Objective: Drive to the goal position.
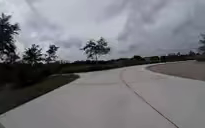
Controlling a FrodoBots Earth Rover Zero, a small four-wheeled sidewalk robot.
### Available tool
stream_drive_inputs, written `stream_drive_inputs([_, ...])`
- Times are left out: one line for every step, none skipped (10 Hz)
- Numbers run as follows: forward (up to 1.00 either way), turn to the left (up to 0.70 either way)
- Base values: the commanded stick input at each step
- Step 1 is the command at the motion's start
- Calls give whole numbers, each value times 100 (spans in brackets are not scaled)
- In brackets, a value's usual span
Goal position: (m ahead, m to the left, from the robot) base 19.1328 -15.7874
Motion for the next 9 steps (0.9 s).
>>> stream_drive_inputs([85, 0])
stream_drive_inputs([85, 0])
stream_drive_inputs([85, 0])
stream_drive_inputs([85, -9])
stream_drive_inputs([85, -34])
stream_drive_inputs([85, -34])
stream_drive_inputs([85, -34])
stream_drive_inputs([85, 0])
stream_drive_inputs([85, 0])
